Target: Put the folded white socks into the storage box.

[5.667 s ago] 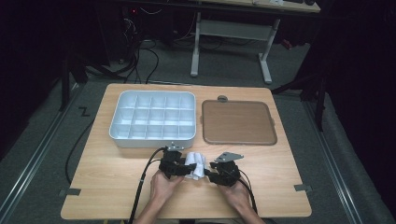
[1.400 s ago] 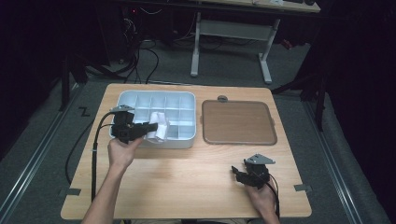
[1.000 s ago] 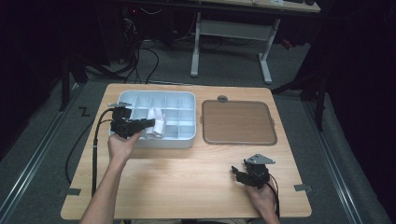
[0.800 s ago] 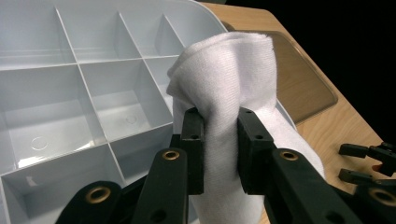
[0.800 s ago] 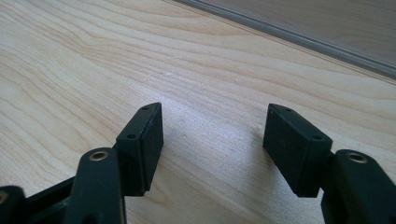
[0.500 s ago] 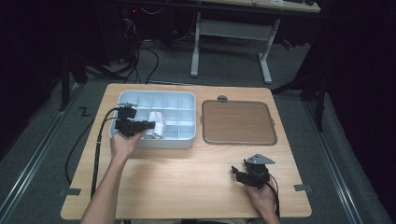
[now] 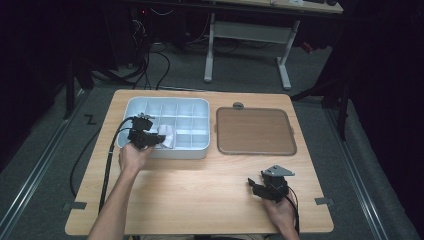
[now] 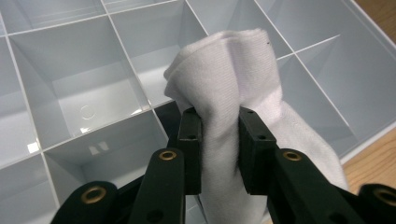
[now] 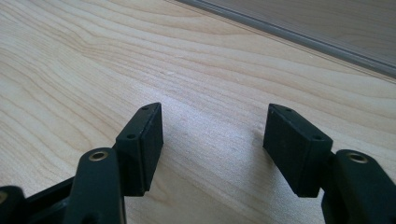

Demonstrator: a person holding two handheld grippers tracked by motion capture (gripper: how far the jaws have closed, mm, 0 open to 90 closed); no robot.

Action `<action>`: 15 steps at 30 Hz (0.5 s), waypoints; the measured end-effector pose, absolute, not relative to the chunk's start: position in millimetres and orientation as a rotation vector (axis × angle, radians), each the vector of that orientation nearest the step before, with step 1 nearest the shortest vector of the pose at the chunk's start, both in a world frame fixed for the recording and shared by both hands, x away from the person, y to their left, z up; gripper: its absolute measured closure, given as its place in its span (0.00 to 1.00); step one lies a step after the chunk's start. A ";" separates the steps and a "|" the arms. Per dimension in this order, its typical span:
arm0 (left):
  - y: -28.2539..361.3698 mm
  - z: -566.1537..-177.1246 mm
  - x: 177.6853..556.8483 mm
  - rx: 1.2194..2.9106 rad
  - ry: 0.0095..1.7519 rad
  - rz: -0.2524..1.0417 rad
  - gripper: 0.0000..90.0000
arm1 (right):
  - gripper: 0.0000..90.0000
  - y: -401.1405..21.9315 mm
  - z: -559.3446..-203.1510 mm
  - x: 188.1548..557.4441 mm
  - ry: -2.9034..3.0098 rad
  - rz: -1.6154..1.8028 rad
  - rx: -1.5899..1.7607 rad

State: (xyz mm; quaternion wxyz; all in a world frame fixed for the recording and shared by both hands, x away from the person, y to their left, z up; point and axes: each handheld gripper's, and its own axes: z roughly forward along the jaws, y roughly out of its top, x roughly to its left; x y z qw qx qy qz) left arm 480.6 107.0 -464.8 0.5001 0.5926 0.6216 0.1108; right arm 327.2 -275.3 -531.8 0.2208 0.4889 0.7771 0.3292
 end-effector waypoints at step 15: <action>95.1 -476.6 480.2 1.550 1.504 0.393 0.82 | 0.42 -275.4 -531.8 327.1 2.148 0.910 1.351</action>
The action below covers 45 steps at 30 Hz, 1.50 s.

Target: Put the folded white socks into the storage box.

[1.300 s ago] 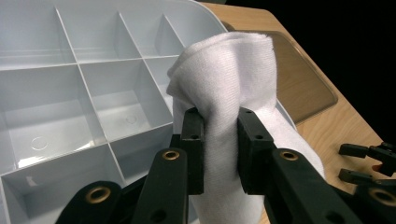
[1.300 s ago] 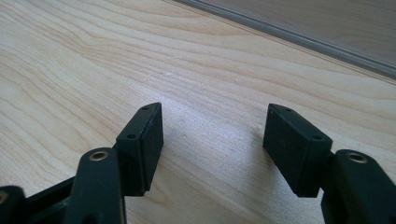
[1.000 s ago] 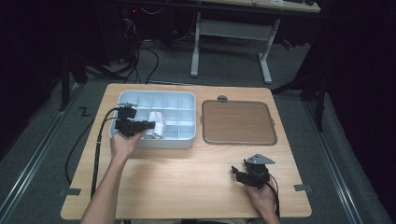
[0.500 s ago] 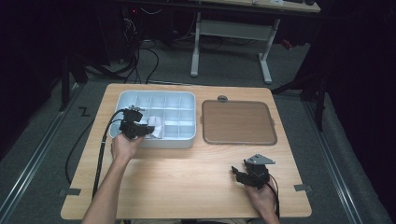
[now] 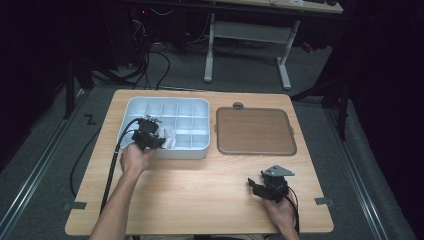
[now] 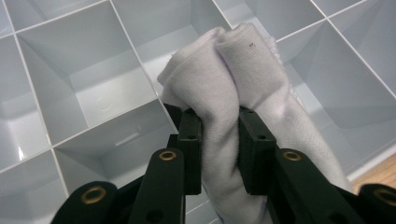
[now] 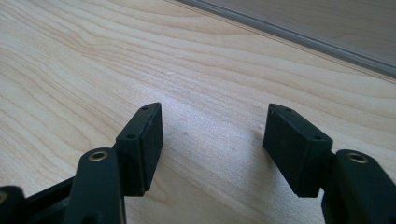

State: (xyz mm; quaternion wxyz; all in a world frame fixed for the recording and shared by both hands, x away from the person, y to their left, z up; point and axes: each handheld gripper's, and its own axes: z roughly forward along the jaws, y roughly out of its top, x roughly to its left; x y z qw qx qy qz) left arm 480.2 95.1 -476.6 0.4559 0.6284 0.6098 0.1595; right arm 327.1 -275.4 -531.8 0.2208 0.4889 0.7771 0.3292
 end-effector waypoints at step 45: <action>92.2 -445.2 467.2 1.380 1.434 0.404 0.70 | 0.42 -275.3 -531.8 327.1 2.149 0.910 1.351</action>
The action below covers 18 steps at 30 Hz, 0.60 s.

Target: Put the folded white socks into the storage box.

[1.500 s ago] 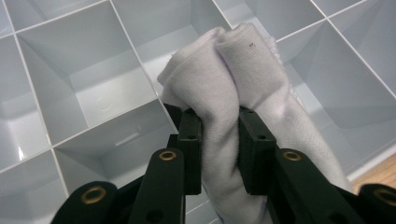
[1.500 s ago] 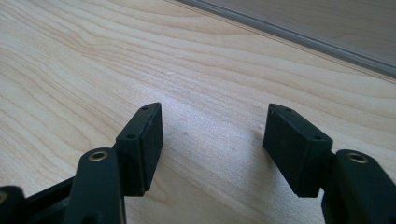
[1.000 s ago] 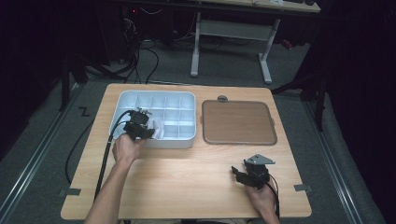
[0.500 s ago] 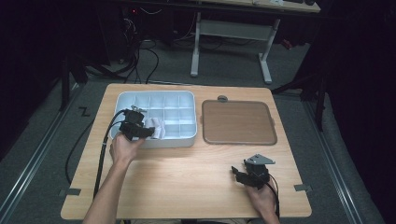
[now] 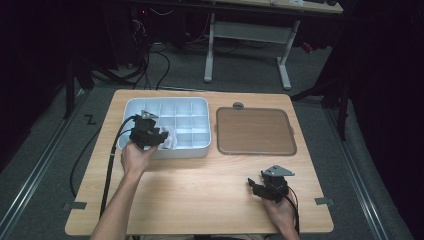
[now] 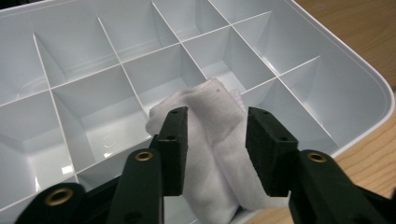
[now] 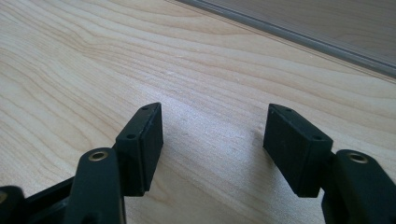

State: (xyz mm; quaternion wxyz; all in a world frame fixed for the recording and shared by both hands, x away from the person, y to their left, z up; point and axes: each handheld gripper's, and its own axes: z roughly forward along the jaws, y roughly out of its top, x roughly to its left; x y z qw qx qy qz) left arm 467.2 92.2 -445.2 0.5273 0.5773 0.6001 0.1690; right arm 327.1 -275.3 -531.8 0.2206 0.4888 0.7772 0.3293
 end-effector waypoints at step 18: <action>79.4 -462.7 483.3 1.479 1.525 0.375 0.97 | 0.42 -275.3 -531.8 327.1 2.149 0.911 1.350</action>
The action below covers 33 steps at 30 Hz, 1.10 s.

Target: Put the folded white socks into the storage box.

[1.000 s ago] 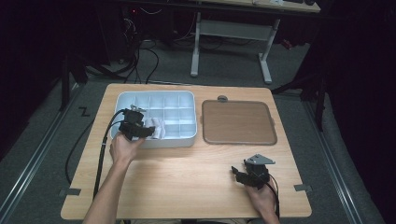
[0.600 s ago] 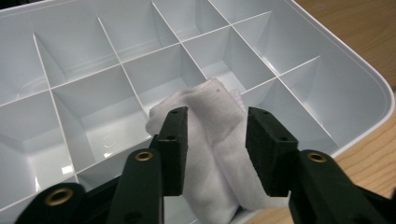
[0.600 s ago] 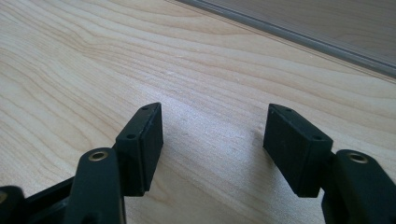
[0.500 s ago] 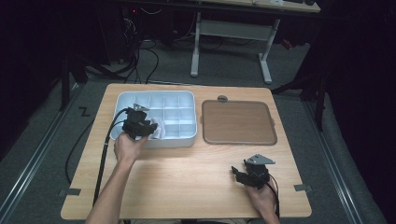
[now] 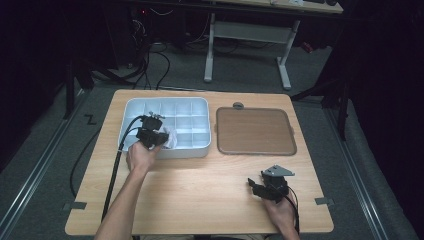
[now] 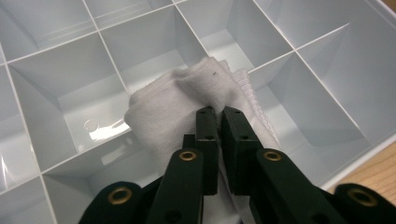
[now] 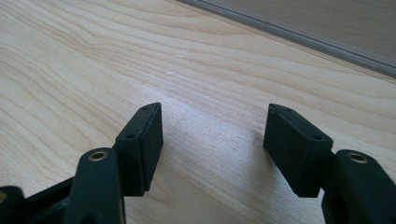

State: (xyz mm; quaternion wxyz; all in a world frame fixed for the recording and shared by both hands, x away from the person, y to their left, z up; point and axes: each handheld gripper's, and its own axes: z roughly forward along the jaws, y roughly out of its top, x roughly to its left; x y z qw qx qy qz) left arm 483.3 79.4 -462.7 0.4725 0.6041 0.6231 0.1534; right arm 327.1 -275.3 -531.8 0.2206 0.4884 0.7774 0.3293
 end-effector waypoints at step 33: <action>70.4 -479.4 495.8 1.621 1.634 0.301 1.00 | 0.42 -275.0 -531.9 327.0 2.150 0.910 1.347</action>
